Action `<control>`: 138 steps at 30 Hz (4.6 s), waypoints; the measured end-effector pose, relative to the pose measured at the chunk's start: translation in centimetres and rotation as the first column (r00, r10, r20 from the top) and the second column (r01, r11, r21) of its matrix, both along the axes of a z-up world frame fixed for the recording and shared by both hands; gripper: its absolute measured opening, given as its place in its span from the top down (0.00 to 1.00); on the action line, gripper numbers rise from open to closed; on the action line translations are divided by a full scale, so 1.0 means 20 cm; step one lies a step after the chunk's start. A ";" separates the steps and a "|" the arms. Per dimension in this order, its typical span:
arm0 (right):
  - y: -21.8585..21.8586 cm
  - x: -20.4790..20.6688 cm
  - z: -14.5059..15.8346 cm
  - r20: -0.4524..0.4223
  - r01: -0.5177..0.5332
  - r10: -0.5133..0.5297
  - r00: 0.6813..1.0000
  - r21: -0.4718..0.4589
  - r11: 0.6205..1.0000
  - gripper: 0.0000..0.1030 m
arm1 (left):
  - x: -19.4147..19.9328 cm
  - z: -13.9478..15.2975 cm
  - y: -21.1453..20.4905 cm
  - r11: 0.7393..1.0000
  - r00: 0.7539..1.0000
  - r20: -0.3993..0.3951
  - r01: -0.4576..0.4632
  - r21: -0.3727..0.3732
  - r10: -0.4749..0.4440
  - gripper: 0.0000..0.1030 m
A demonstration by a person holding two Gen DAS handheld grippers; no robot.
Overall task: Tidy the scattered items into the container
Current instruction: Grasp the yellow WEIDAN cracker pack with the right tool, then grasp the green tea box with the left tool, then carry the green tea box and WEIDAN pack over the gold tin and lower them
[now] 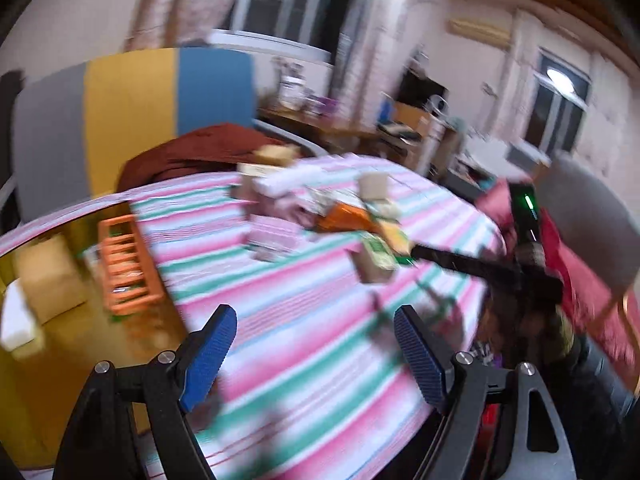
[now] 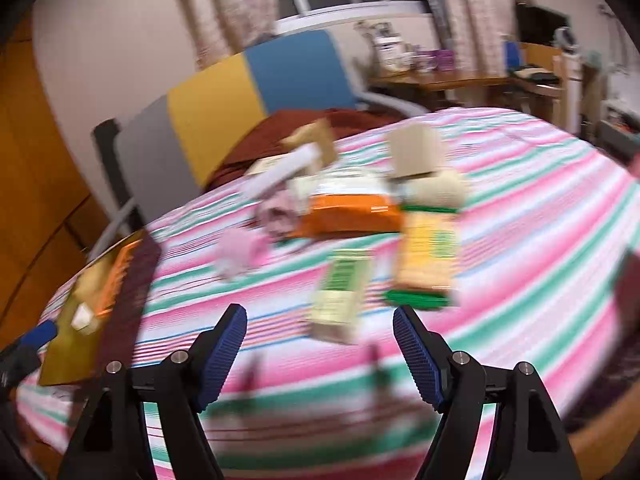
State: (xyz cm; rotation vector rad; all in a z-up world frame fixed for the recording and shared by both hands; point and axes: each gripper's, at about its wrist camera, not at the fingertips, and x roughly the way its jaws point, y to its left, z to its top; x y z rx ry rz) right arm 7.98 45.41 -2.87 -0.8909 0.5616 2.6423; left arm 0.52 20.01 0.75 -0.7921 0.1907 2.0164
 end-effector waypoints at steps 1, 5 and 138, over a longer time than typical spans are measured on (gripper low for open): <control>0.04 0.02 -0.01 0.004 0.030 -0.030 1.000 0.006 1.000 0.26 | 0.02 -0.02 0.05 1.000 1.000 -0.003 0.021 -0.016 -0.021 0.20; 0.17 0.03 -0.04 0.008 0.105 -0.105 0.994 -0.011 0.994 0.26 | 0.07 -0.12 0.16 0.996 0.997 -0.012 0.071 -0.057 -0.071 0.20; -0.87 -0.24 0.13 -0.068 -0.456 0.459 0.886 0.058 0.888 0.54 | -0.25 -0.10 -0.84 0.847 0.849 0.041 -0.528 0.063 0.526 0.68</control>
